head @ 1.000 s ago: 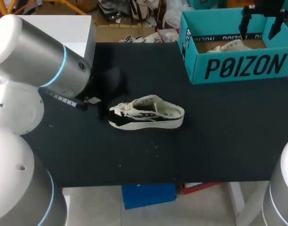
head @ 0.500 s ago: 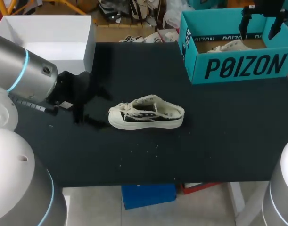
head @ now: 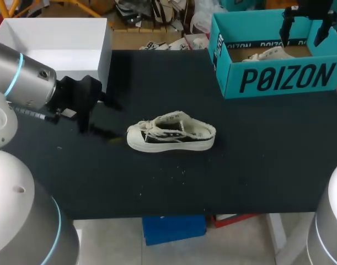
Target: Take the shoe out of the shoebox, open the shoe tongue, remove and reinsert the insole, then place the shoe into the shoebox
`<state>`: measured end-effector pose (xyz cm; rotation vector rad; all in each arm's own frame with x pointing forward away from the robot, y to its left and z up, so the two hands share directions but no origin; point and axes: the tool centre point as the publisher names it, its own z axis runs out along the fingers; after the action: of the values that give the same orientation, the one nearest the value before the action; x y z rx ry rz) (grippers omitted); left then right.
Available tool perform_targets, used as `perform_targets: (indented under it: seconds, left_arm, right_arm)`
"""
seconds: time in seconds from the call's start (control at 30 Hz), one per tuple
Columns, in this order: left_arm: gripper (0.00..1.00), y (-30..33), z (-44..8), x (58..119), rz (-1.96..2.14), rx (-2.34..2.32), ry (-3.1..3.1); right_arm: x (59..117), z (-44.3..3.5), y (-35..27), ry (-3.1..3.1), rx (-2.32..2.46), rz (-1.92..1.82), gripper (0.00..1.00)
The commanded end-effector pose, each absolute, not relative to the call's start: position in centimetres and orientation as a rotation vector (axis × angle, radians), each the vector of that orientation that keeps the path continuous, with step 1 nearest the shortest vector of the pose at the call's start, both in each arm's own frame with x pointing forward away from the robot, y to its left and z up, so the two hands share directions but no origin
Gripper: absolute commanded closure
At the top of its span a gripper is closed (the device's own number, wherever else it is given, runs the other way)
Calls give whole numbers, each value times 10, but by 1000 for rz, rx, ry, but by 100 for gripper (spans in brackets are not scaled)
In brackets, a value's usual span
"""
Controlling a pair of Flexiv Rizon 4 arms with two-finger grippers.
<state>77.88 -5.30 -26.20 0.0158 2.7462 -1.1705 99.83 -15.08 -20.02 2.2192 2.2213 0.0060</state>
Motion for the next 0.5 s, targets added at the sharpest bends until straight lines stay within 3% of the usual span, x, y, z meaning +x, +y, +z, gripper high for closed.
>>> perform_targets:
  seconds: [0.03, 0.5]
  left_arm:
    - [0, -59, -274, 799, -1168, 6, 2764]
    - [0, -46, -301, 830, -1135, -24, 2744]
  right_arm:
    - [999, -200, -151, 2221, 2220, 4, 0]
    - [999, -200, -151, 2221, 2220, 4, 0]
